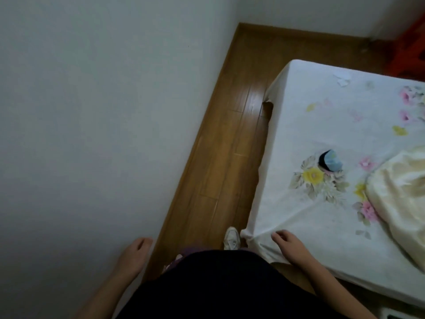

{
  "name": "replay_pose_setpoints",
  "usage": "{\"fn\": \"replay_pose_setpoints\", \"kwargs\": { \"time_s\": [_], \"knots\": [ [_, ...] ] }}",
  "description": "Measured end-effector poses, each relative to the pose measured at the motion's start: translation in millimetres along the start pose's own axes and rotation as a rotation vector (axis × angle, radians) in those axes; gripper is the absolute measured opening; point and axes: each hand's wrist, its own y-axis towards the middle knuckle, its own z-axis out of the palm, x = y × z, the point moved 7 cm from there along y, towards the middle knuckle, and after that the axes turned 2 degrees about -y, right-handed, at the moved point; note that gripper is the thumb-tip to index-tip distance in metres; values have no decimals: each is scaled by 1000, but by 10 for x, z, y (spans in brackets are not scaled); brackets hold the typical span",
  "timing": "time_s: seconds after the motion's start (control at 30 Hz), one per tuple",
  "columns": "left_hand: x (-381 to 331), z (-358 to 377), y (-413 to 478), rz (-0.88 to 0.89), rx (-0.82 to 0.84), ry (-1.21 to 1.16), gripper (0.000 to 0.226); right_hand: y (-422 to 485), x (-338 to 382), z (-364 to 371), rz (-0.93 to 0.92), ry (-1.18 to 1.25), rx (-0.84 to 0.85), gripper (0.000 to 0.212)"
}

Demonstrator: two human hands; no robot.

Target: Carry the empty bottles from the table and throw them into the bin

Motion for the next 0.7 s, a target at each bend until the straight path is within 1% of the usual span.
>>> {"fn": "replay_pose_setpoints", "kwargs": {
  "time_s": [0.13,0.23,0.33,0.43,0.53,0.7],
  "knots": [
    [-342,-393,560,12,-96,-54,41,537,1084,-349,-126,0,3,35],
    [-752,-592,913,15,-116,-88,38,890,1787,-594,-204,29,-6,36],
    [-1176,-702,1445,9,-109,-107,33,1272,2295,-813,-225,51,-20,35],
    [-1747,-693,1982,18,-60,-116,26,1644,2516,-1002,-181,59,-53,37],
    [-2420,-623,2385,75,39,-61,25,1904,2494,-1190,-53,75,-111,39],
    [-3845,-431,2814,248,219,94,23,2126,2369,-1562,113,179,-229,26]
  ]
}}
